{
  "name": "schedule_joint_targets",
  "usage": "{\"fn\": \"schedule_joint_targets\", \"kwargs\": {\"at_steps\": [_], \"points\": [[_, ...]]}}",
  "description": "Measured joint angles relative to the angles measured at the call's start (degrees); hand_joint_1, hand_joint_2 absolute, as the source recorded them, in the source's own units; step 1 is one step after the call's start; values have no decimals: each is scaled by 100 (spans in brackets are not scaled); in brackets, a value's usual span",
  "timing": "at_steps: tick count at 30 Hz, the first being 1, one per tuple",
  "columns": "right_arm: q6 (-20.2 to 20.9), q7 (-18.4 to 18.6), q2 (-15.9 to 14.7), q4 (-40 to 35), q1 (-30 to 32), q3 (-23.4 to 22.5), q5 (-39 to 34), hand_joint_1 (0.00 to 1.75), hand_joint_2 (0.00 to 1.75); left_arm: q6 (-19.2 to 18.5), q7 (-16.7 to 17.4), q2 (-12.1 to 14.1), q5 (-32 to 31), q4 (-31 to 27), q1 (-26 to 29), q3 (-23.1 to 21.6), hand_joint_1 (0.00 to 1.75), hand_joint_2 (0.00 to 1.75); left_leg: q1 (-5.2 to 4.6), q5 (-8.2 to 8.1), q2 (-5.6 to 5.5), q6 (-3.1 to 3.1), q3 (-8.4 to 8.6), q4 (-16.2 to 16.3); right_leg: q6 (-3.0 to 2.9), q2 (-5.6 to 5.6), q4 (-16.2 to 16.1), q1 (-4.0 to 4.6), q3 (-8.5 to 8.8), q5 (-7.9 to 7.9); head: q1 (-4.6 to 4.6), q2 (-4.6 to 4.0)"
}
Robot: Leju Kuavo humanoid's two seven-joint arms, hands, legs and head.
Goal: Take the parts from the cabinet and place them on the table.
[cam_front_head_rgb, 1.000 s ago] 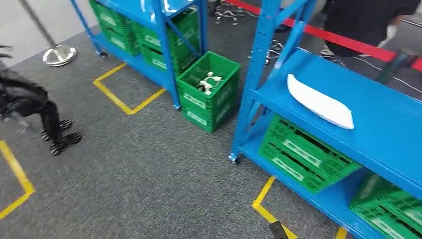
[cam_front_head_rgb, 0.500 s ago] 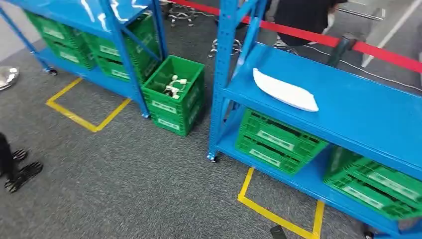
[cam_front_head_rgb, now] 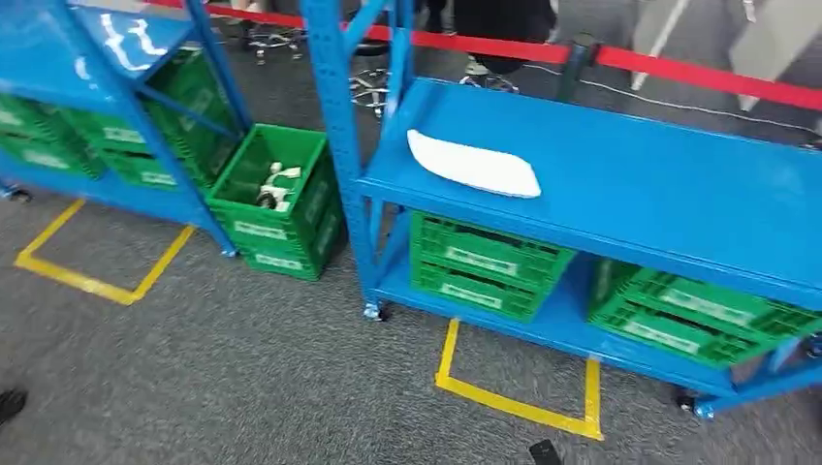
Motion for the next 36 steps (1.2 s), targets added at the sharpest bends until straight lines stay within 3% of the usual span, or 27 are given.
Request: {"fn": "schedule_joint_targets", "kwargs": {"at_steps": [2, 3, 4, 5, 8, 9, 10, 11, 12, 14, 15, 16, 18, 19, 20, 24, 25, 26, 27, 28, 29, 30, 31, 32, 34, 35, 36], "points": [[35, 28, 0, 7, 18, 0, -18, 0, 0, -2, 2, 2, -22, 0, -3, -33, 0, 0, 3, 573, -33, 27, 175, -619, 18, 184, 15, -2, 50, -30, -39, 0], [50, 28, 2, 11, 14, 0, -31, 0, 0, -11, 9, 2, -33, 0, -4, -35, 0, 0, 11, 916, -153, 49, 382, -1154, 45, 276, 30, -9, 80, -56, -61, 0], [57, 28, 2, 13, 21, 0, -33, 0, 0, -15, 24, 4, -39, 0, -10, -37, 0, 0, 32, 1047, -522, 78, 509, -1512, 76, 344, 49, -28, 83, -87, -83, 0], [63, 28, -4, 15, -4, -2, -33, 0, 0, -16, 35, 7, -46, 0, -9, -41, 0, 0, 72, 999, -767, 92, 539, -1597, 120, 420, 107, -4, 50, -112, -84, 0], [79, 18, -11, 26, 4, -9, -35, 0, 0, -20, 42, 2, -74, 0, -9, -81, 0, 0, 2, 940, -515, 160, 604, -1639, 254, 684, 45, -95, 0, -65, -68, 0], [77, 4, -20, 30, 7, -18, -35, 0, 0, -20, 37, -9, -85, -4, -23, -85, 0, 0, 48, 958, -410, 195, 642, -1702, 291, 776, 35, -76, -17, -59, -79, 0], [77, -22, -7, 35, 22, -17, -31, 0, 0, -15, 37, 4, -94, 2, -37, -85, 0, 0, 56, 967, -304, 223, 696, -1738, 307, 499, 116, -55, -34, -125, -40, 0], [77, -24, -15, 39, 8, -22, -31, 0, 0, -15, 35, 0, -105, 0, -37, -85, 0, 0, 42, 951, -188, 260, 729, -1764, 340, 159, 372, -40, -155, -291, 46, -2], [79, -28, -31, 44, -24, -26, -28, 0, 0, -15, 35, -2, -116, 0, -32, -87, 0, 0, 17, 933, -58, 283, 752, -1764, 375, -26, 842, -42, -391, -531, 85, 0], [83, -37, -33, 44, -54, -28, -29, 0, 0, -20, 39, -2, -125, 0, -24, -90, 0, 0, 0, 886, 186, 298, 780, -1762, 411, -144, 1698, -51, -849, -845, 109, 0], [87, -37, -31, 46, -34, -28, -28, 0, 0, -20, 37, -4, -127, 0, -31, -90, 0, 0, -6, 865, 270, 294, 798, -1762, 418, -156, 1821, -55, -920, -816, 116, 0], [87, -37, -33, 50, -1, -28, -29, 0, 0, -20, 37, -4, -133, 0, -41, -92, 0, 0, -11, 839, 344, 289, 825, -1762, 411, -163, 1684, -58, -854, -653, 131, 0], [92, -37, -48, 59, 34, -33, -29, 0, 0, -18, 37, -13, -140, 0, -73, -96, 0, 0, -25, 781, 457, 267, 912, -1763, 349, -248, 711, -46, -372, -72, 179, 0], [96, -37, -57, 61, 31, -33, -29, 0, 0, -18, 35, -24, -140, 0, -88, -98, 0, 0, -29, 748, 509, 248, 943, -1767, 285, -441, 191, -16, -127, 109, 210, 0], [112, -37, -68, 63, 9, -33, -29, 0, 0, -18, 35, -33, -140, 0, -99, -103, 0, 0, -66, 724, 545, 213, 934, -1765, 233, -642, 121, 61, -42, -17, 203, -2], [138, -2, -85, 63, 27, -33, -26, 0, 0, -15, 33, -57, -142, -4, -111, -125, 0, 0, -71, 694, 731, 111, 1050, -1832, 122, -454, 40, 74, -49, -13, 216, 0], [140, 28, -83, 68, 39, -35, -20, 0, 0, -13, 33, -57, -142, -4, -114, -125, 0, 0, -40, 600, 502, 76, 1063, -1790, 95, -404, -44, 19, 33, 22, 236, -2], [153, 35, -81, 72, 24, -35, -9, 0, 0, -13, 31, -57, -146, -7, -117, -125, 0, 0, -33, 474, 118, 72, 976, -1574, 67, -362, -85, 6, 59, 30, 181, 0], [155, 39, -81, 76, 0, -35, 6, 0, 0, -15, 31, -57, -149, -7, -114, -125, 0, 0, -34, 281, -5, 65, 769, -1172, 43, -300, -87, 5, 61, 35, 151, 0], [155, 44, -81, 76, -11, -35, 13, 0, 0, -15, 35, -55, -149, -4, -102, -125, 0, 0, -31, 80, -31, 55, 497, -673, 23, -226, -83, 6, 63, 24, 99, 0], [168, 44, -81, 76, -13, -37, 24, 0, 0, -15, 35, -52, -149, -2, -80, -127, 0, 0, -32, -40, -29, 42, 238, -250, 14, -136, -79, 15, 70, 17, 61, 0], [188, 44, -83, 76, -12, -37, 46, 0, 0, -15, 35, -52, -146, -2, -63, -129, 0, 0, -32, -19, -18, 36, 60, -42, 9, -73, -71, 17, 79, 5, 37, 0], [210, 44, -83, 79, 2, -37, 105, 0, 0, -13, 37, -52, -144, -2, -57, -129, 0, 0, -32, 166, -1, 28, 18, -121, 5, -37, -62, 16, 94, -17, 17, 0], [238, 50, -81, 85, 18, -37, 168, 0, 0, -11, 46, -52, -138, -2, -62, -131, 0, 0, -27, 451, 9, 31, 85, -417, 15, 21, -44, 12, 116, -42, -24, 0], [315, 129, -74, 94, 20, -37, 238, 0, 0, -9, 55, -50, -140, -2, -73, -131, 0, 0, -14, 1093, -1, 37, 423, -1362, 76, 90, 26, -5, 170, -126, -72, 0], [374, 168, -74, 94, 21, -37, 253, 0, 0, -18, 61, -50, -142, -2, -84, -131, 0, 0, -29, 981, -63, 54, 470, -1450, 125, 105, 57, 16, 156, -166, -90, 0], [427, 192, -74, 96, 11, -37, 249, 0, 0, -18, 72, -52, -142, -4, -93, -131, 0, 0, -24, 972, -69, 102, 514, -1582, 164, 123, 121, 20, 128, -202, -131, 0]]}}
